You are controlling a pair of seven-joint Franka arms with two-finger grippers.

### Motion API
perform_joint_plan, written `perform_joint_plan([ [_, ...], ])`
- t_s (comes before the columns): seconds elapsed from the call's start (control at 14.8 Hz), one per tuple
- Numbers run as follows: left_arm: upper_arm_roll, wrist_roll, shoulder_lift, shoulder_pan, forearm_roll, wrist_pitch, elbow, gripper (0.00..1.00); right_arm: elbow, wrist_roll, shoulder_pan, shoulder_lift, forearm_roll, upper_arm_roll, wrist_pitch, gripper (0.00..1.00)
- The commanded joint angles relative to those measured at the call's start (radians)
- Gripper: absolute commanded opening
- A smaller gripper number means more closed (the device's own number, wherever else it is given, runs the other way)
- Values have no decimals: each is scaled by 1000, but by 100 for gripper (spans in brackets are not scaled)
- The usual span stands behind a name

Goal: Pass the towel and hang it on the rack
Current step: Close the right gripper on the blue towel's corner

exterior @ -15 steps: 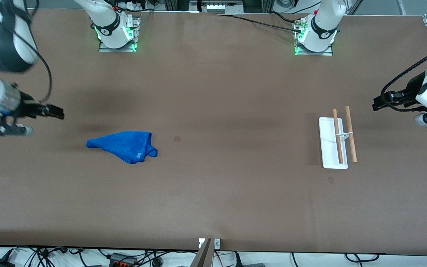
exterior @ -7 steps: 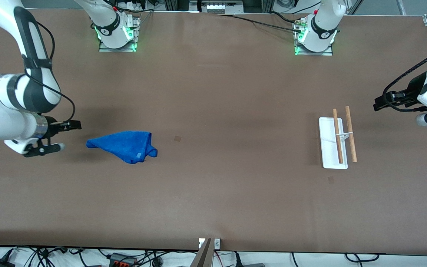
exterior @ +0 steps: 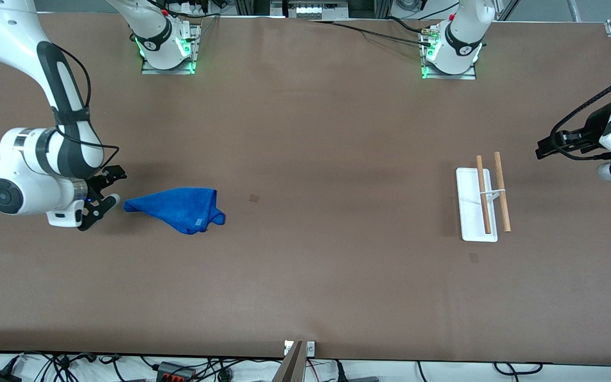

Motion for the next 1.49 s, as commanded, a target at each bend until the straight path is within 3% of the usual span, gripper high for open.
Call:
perform_joint_plan([
  [0.0,3,19,11,5,-13,-4,18,100,27,-223,-11,57,24,7,58,100],
  [0.2,3,19,11,5,-13,-4,18,100,27,-337,-15,74,70,5,72,100],
  [0.54,3,19,11,6,-13,-4,18,100,35,-482,-14,109,73,10,158,100],
  [0.88,3,19,11,6,-13,-4,18,100,35,-496,-12,137,73,10,184,95],
  [1.01,3,19,11,6,-13,-4,18,100,35,-503,-14,149,73,10,182,87],
  [1.22,3,19,11,6,-13,-6,18,100,35,-538,-14,149,73,10,176,66],
  [1.29,3,19,11,6,-13,-6,18,100,35,-542,-17,149,73,10,178,55],
  [1.35,3,19,11,6,-13,-6,18,100,35,-538,-17,148,79,10,176,30],
  [1.42,3,19,11,6,-13,-6,18,100,35,-542,-17,148,82,10,175,15],
])
